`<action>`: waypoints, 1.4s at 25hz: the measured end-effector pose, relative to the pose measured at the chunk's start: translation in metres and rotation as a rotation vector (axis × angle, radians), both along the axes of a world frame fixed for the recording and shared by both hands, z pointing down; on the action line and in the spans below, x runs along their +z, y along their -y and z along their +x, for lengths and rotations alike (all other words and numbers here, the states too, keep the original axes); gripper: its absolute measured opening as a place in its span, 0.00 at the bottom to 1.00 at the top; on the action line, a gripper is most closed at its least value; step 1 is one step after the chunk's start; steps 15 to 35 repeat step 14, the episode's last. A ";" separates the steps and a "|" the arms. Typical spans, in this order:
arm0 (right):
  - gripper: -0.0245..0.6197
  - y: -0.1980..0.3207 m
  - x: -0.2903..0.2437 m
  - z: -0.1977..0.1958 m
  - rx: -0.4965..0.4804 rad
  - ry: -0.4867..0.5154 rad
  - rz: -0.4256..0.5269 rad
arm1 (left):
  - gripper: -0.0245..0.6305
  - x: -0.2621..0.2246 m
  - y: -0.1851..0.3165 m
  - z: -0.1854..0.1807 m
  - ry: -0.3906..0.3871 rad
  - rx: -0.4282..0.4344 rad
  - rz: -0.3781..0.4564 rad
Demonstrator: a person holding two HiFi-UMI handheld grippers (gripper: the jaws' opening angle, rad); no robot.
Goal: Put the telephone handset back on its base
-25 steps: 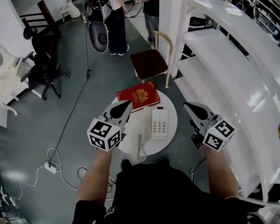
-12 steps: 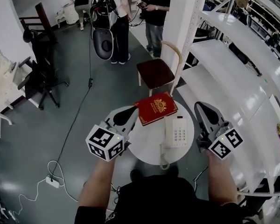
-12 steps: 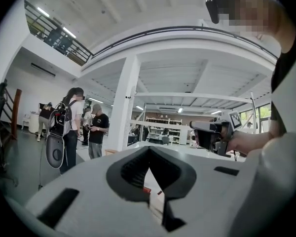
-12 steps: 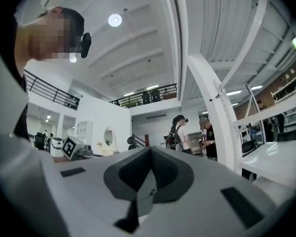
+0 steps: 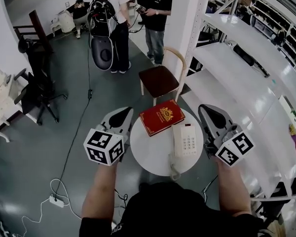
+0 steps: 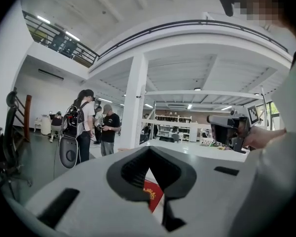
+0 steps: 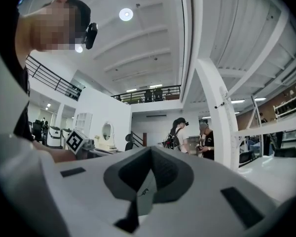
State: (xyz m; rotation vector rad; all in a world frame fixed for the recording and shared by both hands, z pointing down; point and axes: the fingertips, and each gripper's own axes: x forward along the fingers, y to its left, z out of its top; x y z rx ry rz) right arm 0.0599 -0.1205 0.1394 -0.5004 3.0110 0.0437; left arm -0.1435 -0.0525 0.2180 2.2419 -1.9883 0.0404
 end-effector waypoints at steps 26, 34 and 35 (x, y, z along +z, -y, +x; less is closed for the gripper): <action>0.04 0.046 0.028 0.076 0.124 -0.002 -0.030 | 0.05 0.021 0.030 0.031 -0.063 -0.116 0.027; 0.04 0.046 0.028 0.076 0.124 -0.002 -0.030 | 0.05 0.021 0.030 0.031 -0.063 -0.116 0.027; 0.04 0.046 0.028 0.076 0.124 -0.002 -0.030 | 0.05 0.021 0.030 0.031 -0.063 -0.116 0.027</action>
